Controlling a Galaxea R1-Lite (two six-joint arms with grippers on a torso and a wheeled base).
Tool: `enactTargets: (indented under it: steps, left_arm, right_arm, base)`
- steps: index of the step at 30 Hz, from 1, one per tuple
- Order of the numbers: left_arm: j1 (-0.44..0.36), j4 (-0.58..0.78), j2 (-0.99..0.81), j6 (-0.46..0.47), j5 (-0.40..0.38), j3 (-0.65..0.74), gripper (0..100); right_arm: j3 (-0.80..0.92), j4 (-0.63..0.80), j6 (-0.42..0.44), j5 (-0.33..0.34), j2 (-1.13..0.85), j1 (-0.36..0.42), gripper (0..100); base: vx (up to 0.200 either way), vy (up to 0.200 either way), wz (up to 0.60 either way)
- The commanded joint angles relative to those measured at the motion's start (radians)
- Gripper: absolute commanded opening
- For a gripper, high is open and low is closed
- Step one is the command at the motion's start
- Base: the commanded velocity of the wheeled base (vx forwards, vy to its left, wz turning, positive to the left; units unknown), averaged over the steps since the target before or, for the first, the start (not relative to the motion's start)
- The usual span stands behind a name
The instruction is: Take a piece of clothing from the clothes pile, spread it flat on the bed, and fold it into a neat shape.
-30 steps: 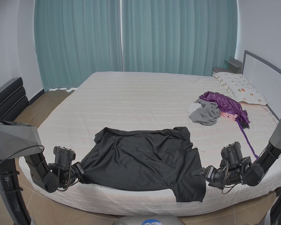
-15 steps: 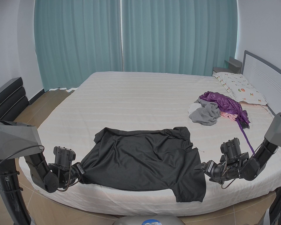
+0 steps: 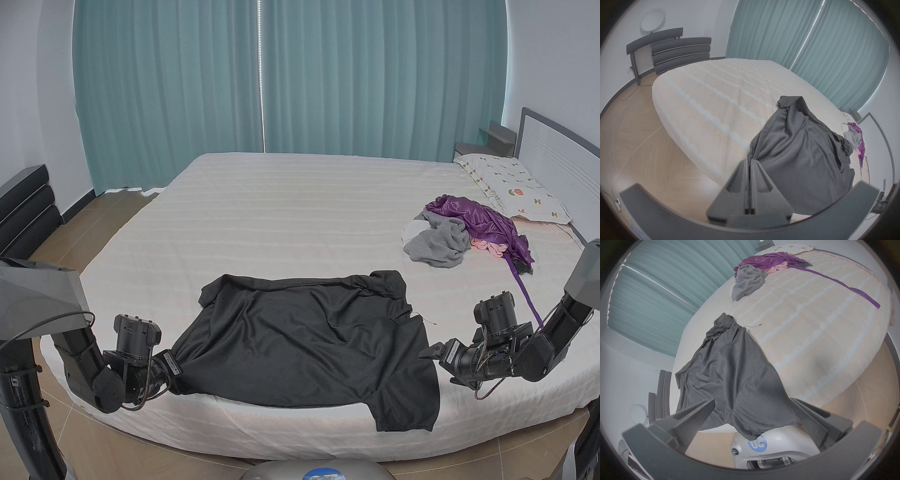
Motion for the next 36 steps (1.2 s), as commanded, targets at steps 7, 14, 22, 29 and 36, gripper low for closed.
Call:
enactTargets:
  steps: [7, 14, 22, 29, 36]
  left_arm:
    - [0.000, -0.002, 0.001, -0.003, 0.000, 0.000, 100]
    - [0.004, -0.013, -0.007, -0.006, -0.003, -0.004, 100]
    - [0.009, -0.014, -0.034, -0.012, -0.009, -0.017, 100]
    - [0.009, -0.014, -0.071, -0.030, -0.009, -0.026, 100]
    - [0.007, -0.014, -0.071, -0.030, -0.009, -0.030, 100]
  right_arm:
    - [-0.001, -0.002, 0.000, 0.000, -0.009, 0.001, 100]
    - [0.001, -0.002, 0.002, 0.002, -0.011, 0.001, 100]
    - [0.004, -0.002, 0.002, 0.002, -0.021, 0.001, 100]
    - [0.011, -0.002, 0.003, 0.003, -0.027, 0.001, 100]
    - [0.011, -0.002, 0.002, 0.003, -0.026, 0.001, 100]
  base:
    - [0.000, 0.000, 0.00]
    - [0.000, 0.000, 0.00]
    - [0.000, 0.000, 0.00]
    - [0.000, 0.000, 0.00]
    - [0.000, 0.000, 0.00]
